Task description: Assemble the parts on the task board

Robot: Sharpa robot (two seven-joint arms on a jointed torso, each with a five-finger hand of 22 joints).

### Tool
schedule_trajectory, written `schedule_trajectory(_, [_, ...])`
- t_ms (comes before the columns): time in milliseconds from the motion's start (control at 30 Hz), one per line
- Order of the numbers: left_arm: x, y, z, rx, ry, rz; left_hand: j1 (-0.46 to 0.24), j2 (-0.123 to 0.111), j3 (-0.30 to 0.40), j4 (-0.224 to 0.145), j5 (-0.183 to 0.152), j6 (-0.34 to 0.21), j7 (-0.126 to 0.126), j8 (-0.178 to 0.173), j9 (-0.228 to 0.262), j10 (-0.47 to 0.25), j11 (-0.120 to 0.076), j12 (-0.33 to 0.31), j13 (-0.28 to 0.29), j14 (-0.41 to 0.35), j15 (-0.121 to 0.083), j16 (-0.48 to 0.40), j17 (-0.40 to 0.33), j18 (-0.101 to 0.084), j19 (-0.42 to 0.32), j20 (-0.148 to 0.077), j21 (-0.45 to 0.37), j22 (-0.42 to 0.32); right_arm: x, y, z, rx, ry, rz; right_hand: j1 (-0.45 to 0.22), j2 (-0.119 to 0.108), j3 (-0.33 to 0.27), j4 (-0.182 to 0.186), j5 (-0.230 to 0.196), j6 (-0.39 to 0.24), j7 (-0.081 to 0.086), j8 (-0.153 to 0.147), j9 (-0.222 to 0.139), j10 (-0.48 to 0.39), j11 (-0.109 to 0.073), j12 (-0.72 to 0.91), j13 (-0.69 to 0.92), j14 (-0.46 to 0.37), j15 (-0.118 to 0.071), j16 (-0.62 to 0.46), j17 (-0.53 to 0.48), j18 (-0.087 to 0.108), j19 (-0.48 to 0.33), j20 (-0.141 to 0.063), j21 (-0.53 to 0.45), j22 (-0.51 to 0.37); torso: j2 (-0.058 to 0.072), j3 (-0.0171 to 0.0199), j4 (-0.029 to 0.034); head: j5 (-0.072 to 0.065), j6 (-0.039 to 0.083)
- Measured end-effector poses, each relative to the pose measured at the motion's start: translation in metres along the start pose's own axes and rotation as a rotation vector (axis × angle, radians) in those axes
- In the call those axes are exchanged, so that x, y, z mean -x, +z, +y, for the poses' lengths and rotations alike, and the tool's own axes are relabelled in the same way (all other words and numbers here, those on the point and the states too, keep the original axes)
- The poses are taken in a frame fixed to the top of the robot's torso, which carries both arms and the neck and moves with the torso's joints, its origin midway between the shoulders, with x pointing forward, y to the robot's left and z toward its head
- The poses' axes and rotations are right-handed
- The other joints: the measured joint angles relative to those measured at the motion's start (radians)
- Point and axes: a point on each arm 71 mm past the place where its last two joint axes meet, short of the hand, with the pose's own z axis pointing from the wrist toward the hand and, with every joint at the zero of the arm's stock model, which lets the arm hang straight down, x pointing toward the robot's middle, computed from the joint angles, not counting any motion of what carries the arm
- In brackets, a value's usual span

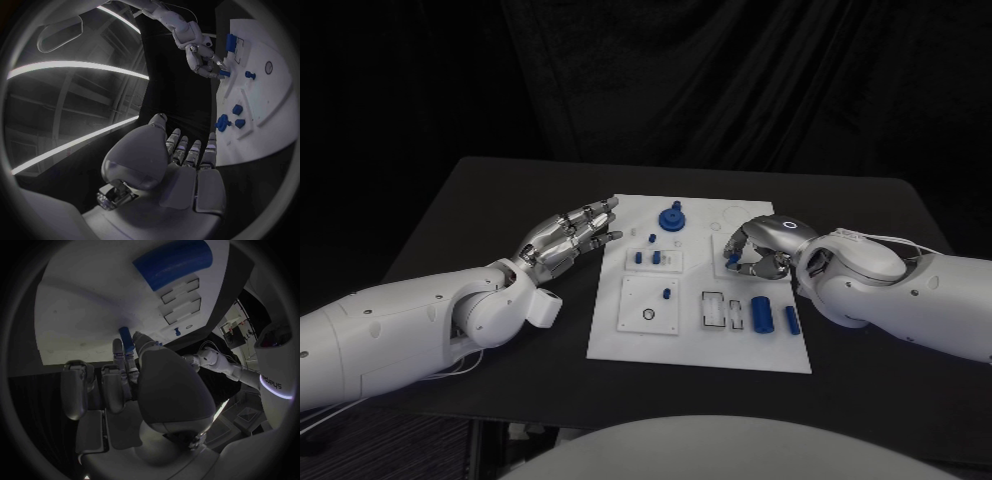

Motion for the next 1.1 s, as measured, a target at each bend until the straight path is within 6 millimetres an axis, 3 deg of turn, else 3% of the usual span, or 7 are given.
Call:
schedule_trajectory(100, [0.0,-0.001,0.001,0.003,-0.002,-0.001,0.0,0.0,0.002,-0.002,0.005,0.006,0.006,0.0,0.0,0.0,0.0,0.0,0.0,0.0,0.0,0.0,0.0,0.0,0.0,0.0,0.0,0.0,0.0,0.001,0.0,0.003,-0.003,0.0,0.019,-0.001,0.019,-0.016,0.07,0.022,0.005,0.012,0.009,0.008,-0.001,-0.013,-0.01,-0.001,-0.001,0.0,0.0,0.0,0.002,-0.002,0.0,0.0,0.0,0.0,-0.0001,-0.001,0.0])
schedule_trajectory(400, [0.0,-0.004,0.007,0.016,-0.008,-0.005,0.004,0.004,0.006,0.0,0.005,0.016,0.016,0.005,0.003,0.0,0.0,0.0,0.0,0.0,0.0,0.0,0.0,0.0,0.0,0.0,0.0,0.0,0.0,0.002,0.001,0.008,-0.008,-0.003,0.052,0.0,0.051,-0.049,0.108,0.058,0.016,0.036,0.032,0.041,-0.009,-0.021,-0.023,-0.001,-0.009,0.0,0.0,0.0,0.003,-0.01,0.0,0.001,0.0,0.0004,-0.0009,0.0,0.0])
schedule_trajectory(533, [0.001,-0.006,0.008,0.022,-0.009,-0.009,0.004,0.004,0.006,0.0,0.005,0.018,0.018,0.005,0.003,0.0,0.0,0.004,0.0,0.0,0.0,0.0,0.0,0.0,0.0,0.0,0.0,0.0,0.0,0.001,0.001,0.008,-0.008,-0.006,0.065,0.0,0.069,-0.067,0.112,0.066,0.019,0.045,0.047,0.057,-0.014,-0.029,-0.029,0.0,-0.01,-0.004,0.0,0.0,0.001,-0.015,0.0,0.001,-0.001,0.0003,-0.0007,0.002,0.0])
schedule_trajectory(733, [0.002,-0.008,0.01,0.029,-0.01,-0.011,0.004,0.004,0.006,0.0,0.005,0.018,0.018,0.005,0.003,0.0,0.0,0.004,0.0,0.0,0.0,0.0,0.0,0.0,0.0,0.0,0.0,0.0,0.001,-0.002,0.003,0.013,-0.002,-0.018,0.077,0.004,0.086,-0.084,0.123,0.069,0.02,0.046,0.058,0.065,-0.006,-0.037,-0.032,0.002,-0.012,-0.008,0.0,0.0,0.001,-0.015,-0.006,0.001,-0.001,0.0003,-0.0004,0.005,0.0])
schedule_trajectory(867, [0.002,-0.008,0.011,0.031,-0.011,-0.012,0.004,0.004,0.006,0.0,0.005,0.018,0.018,0.005,0.003,0.0,0.0,0.004,0.0,0.0,0.0,0.0,0.0,0.0,0.0,0.0,0.0,-0.005,0.004,-0.007,0.005,0.02,0.005,-0.033,0.083,0.003,0.108,-0.093,0.08,0.071,0.021,0.046,0.065,0.071,0.0,-0.052,-0.041,0.002,-0.012,-0.008,0.0,0.0,0.001,-0.015,-0.006,0.001,-0.001,0.0003,-0.0004,0.006,0.0])
schedule_trajectory(1100, [0.003,-0.01,0.011,0.032,-0.009,-0.017,0.009,-0.001,0.006,0.0,0.005,0.018,0.018,0.005,0.004,0.0,0.0,0.012,0.001,-0.005,-0.005,0.0,-0.001,0.0,-0.004,-0.004,0.0,-0.011,0.035,-0.008,0.022,0.072,0.001,-0.097,0.086,0.0,0.124,-0.096,0.084,0.071,0.021,0.046,0.069,0.075,0.004,-0.062,-0.046,0.002,-0.012,-0.008,0.0,0.0,0.001,-0.015,-0.006,0.001,-0.002,0.0003,-0.0001,0.007,0.0])
